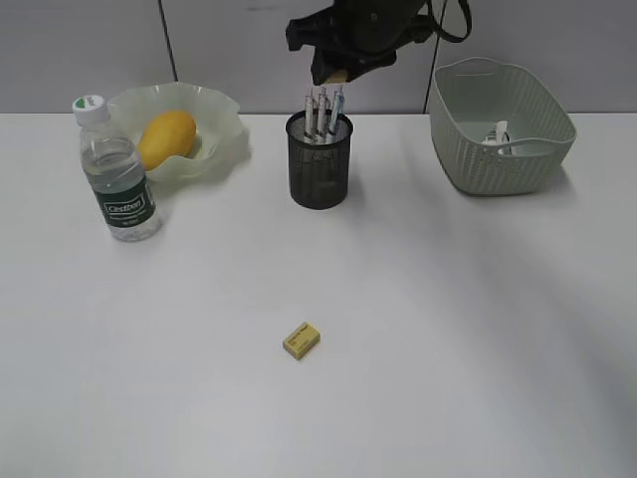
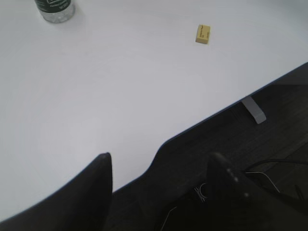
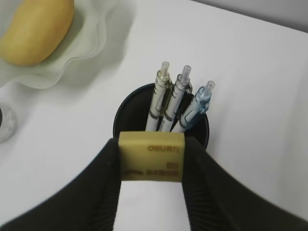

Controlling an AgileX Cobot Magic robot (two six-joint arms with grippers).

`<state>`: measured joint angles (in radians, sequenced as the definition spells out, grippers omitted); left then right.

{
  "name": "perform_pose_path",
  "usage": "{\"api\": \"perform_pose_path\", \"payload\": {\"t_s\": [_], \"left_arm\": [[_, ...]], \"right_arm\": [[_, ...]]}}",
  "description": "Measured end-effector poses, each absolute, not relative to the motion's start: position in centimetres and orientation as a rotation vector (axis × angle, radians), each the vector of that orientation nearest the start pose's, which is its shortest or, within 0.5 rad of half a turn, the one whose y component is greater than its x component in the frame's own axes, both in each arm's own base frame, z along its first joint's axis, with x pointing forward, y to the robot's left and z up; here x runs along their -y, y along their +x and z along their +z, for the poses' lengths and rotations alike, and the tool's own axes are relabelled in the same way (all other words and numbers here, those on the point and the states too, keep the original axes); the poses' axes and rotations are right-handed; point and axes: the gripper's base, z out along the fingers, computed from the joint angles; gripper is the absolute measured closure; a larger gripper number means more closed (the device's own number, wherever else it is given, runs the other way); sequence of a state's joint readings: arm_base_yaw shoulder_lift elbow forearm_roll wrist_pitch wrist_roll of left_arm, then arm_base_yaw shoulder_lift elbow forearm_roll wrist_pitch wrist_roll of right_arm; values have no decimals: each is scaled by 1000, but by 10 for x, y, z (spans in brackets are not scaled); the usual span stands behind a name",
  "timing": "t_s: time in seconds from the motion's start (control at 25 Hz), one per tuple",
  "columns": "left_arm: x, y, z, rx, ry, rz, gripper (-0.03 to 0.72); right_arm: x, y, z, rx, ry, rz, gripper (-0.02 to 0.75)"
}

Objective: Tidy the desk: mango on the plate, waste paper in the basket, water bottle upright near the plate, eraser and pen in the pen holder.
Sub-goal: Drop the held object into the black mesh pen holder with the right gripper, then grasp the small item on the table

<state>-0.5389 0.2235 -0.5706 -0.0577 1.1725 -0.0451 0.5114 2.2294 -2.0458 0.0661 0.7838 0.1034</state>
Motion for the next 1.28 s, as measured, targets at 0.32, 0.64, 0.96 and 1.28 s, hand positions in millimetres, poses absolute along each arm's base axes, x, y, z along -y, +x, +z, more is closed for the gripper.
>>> {"api": "perform_pose_path", "payload": {"t_s": [0.32, 0.64, 0.96, 1.28], "left_arm": [[14, 13, 288, -2265, 572, -368, 218], [14, 13, 288, -2265, 572, -368, 218], [14, 13, 288, -2265, 572, -368, 218], [14, 13, 288, -2265, 572, -368, 219]], "right_arm": [[-261, 457, 214, -2442, -462, 340, 425], [-262, 458, 208, -2448, -477, 332, 251], [-259, 453, 217, -2469, -529, 309, 226], [-243, 423, 253, -2639, -666, 235, 226]]}}
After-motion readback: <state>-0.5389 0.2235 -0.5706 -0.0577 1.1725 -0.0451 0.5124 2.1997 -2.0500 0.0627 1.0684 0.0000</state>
